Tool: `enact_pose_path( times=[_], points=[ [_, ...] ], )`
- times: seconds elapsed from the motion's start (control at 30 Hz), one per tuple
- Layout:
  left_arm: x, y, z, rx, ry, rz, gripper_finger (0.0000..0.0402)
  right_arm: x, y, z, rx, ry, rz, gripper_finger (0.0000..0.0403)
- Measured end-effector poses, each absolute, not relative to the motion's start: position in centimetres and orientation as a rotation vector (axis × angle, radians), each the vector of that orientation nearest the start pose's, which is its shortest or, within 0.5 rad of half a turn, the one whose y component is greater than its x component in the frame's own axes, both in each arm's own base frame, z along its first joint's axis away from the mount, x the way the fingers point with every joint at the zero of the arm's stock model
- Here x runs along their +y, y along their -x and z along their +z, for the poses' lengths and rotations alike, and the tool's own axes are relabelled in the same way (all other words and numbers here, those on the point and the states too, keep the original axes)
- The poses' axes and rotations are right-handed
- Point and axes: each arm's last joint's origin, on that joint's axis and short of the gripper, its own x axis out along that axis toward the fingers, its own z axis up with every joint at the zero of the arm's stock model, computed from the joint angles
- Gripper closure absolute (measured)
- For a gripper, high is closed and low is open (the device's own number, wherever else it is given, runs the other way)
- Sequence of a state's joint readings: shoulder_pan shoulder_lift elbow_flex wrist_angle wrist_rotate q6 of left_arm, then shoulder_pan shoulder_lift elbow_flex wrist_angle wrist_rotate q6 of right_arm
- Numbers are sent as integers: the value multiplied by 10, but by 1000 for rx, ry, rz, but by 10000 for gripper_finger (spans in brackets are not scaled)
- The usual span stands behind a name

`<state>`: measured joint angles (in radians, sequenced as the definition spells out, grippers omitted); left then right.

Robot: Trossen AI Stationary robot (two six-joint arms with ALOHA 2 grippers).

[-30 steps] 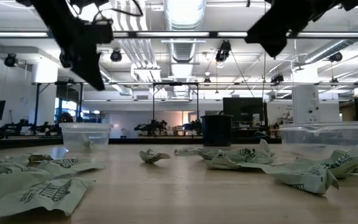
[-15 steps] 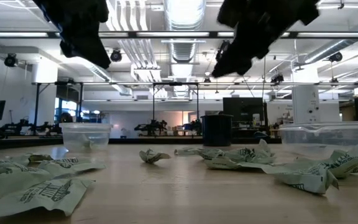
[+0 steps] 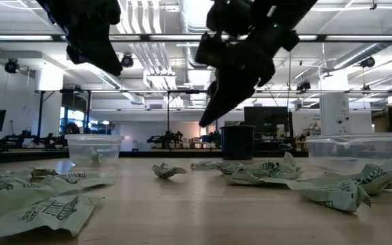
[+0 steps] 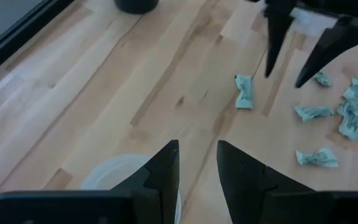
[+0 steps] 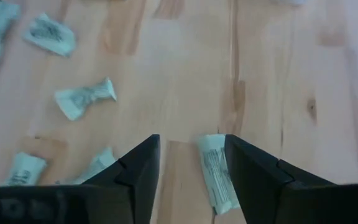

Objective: Pick and place items into bin
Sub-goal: Put the white sweetener packet into the right transparent bin

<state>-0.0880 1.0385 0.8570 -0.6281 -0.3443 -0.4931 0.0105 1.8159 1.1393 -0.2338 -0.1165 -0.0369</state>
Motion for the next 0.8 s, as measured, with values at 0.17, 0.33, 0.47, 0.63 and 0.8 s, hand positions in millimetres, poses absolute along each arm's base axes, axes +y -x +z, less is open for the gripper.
enact_pose_path(
  times=[0.17,0.33,0.47,0.63,0.8],
  points=[
    [-10,-204,278,696,292,419,310,3,-381,161,967,-8,137,223],
    [-12,-205,279,686,293,408,310,-2,-389,146,1001,-30,132,223],
    [-13,-205,279,687,290,403,310,-5,-395,138,1018,-53,114,223],
    [-13,-205,279,686,289,400,310,-9,-398,127,1053,-104,80,223],
    [-14,-205,279,686,288,399,310,-10,-395,124,1091,-107,71,223]
  ],
)
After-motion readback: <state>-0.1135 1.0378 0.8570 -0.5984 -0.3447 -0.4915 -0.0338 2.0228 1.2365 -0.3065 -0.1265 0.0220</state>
